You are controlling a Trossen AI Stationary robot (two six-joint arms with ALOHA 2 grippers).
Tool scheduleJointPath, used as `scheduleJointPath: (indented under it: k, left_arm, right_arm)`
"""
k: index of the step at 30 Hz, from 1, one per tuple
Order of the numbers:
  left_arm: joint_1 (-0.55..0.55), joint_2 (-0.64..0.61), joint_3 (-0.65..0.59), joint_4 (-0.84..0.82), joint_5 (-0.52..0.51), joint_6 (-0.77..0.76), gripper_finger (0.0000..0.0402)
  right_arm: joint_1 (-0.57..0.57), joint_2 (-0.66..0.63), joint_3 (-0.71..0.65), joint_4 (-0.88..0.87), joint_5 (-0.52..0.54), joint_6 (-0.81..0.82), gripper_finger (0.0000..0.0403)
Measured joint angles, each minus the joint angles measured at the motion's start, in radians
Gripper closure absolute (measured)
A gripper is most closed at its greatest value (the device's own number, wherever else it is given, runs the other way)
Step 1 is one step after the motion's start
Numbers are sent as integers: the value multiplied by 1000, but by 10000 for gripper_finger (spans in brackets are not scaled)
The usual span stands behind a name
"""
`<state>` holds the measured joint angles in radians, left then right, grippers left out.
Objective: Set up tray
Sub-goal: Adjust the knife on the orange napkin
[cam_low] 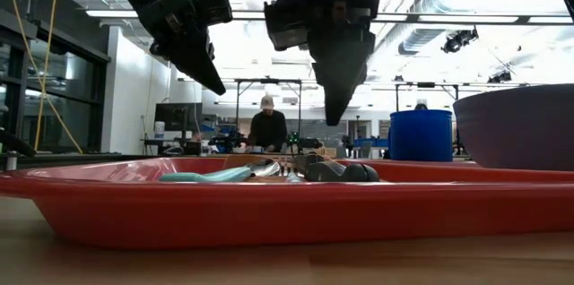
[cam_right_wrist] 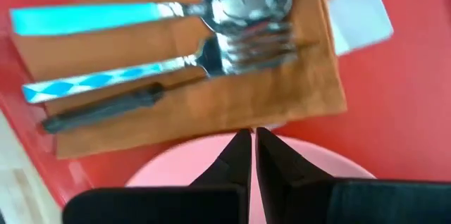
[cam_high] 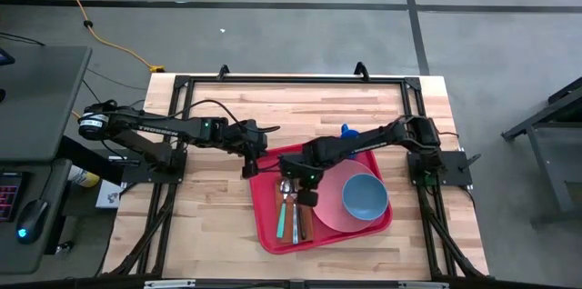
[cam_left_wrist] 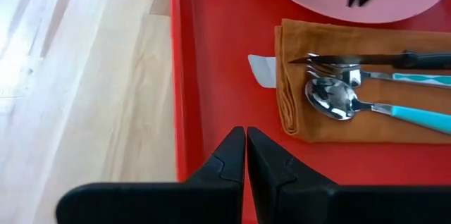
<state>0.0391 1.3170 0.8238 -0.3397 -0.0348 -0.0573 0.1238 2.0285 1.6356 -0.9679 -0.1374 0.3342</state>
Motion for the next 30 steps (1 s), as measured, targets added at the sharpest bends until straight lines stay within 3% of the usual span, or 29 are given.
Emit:
scheduleJointPath:
  k: [20, 30]
  left_arm:
    - [0, 0, 0, -3, -20, -4, 357]
    - [0, 0, 0, -3, 3, -5, 357]
  right_arm:
    - [0, 16, -42, 155, -90, 25, 403]
    - [0, 16, -42, 163, -27, 182, 402]
